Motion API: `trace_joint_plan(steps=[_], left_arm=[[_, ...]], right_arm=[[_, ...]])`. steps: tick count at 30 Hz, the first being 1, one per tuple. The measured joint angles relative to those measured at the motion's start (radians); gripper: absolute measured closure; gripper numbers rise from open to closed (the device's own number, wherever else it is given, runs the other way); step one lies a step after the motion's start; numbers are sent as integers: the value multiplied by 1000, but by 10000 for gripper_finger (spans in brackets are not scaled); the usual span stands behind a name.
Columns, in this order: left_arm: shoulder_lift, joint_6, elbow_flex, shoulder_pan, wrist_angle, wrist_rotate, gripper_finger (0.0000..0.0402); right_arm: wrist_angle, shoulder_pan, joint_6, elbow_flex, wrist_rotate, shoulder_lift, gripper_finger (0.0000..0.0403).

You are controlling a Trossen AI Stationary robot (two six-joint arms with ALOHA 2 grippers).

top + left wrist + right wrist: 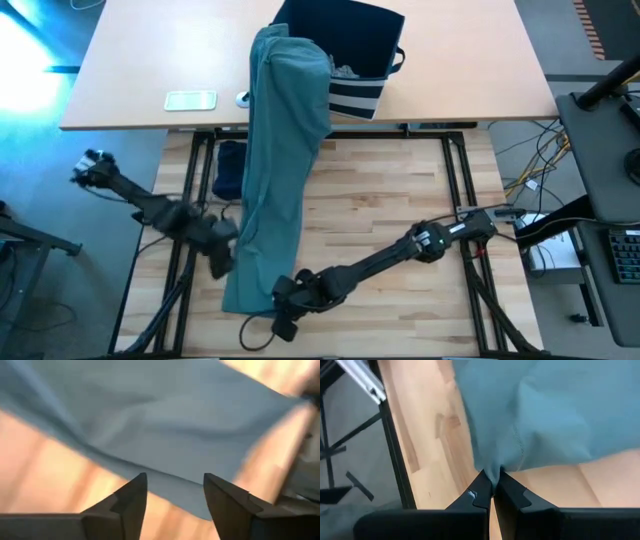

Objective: Fold Laundry from Bin
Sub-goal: Fold the gray pants

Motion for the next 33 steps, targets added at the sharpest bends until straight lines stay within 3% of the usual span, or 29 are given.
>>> trace_joint_plan(steps=[2,6,8,10,18,26,33], left_arm=[[13,-96,12,-149,56,-83,212],[101,-179,-11,-448,257,-376,208],[181,-175,-25,-554,329,-512,210],[274,-176,-24,-603,360,-576,211],[606,-317,28,-600,377,-509,212],[772,-354,155,-592,386,-542,212],[862,-567,192,-563,265,-544,212]], right_arm=[[-12,-4,40,0,8,-9,394],[-5,-18,123,0,13,-14,394],[-5,-26,155,0,13,-16,394],[-4,-33,169,0,10,-19,394],[-3,-48,173,0,-28,-22,394],[-3,-50,173,0,-36,-22,394],[-3,-51,191,0,-50,-22,394]])
